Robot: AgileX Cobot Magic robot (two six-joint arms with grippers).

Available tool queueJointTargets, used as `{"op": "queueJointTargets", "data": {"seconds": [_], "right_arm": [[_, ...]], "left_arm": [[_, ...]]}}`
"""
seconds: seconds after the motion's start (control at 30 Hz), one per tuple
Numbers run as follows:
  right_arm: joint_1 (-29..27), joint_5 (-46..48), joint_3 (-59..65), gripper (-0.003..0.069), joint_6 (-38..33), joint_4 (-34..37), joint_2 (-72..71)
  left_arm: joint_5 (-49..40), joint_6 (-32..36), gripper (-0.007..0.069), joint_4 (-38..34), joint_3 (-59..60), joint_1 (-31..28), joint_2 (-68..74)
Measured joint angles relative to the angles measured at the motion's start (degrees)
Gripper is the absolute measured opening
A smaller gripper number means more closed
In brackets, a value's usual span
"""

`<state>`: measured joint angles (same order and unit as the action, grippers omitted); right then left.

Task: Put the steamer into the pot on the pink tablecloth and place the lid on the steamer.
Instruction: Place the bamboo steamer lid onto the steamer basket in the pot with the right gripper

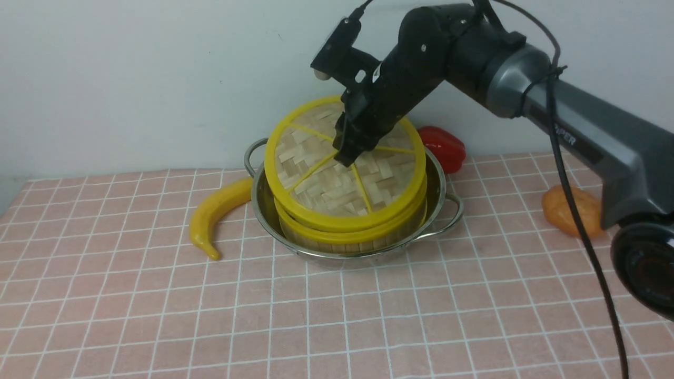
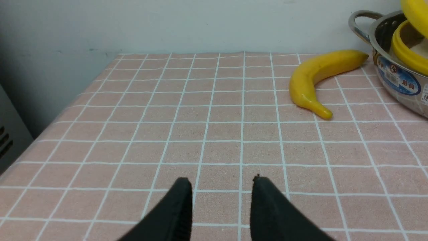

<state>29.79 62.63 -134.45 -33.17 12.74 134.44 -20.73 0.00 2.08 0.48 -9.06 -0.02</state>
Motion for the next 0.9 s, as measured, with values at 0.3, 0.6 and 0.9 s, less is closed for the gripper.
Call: {"op": "queueJointTargets", "data": {"seconds": [0.3,0.6,0.9], "right_arm": [[-0.27,2.23,-0.40,0.0146,1.04,-0.11,-1.26],[-0.33,0.85,-0.22,0.0146,0.24,1.31,1.98],[-0.33,-1.24,-0.22,0.0146,-0.87,1.71,1.98]], "left_arm": [[0.00,0.00,0.0243,0.00,0.00,0.00,0.00],[0.00,0.00,0.0243,0.00,0.00,0.00,0.00],[0.00,0.00,0.0243,0.00,0.00,0.00,0.00]]}}
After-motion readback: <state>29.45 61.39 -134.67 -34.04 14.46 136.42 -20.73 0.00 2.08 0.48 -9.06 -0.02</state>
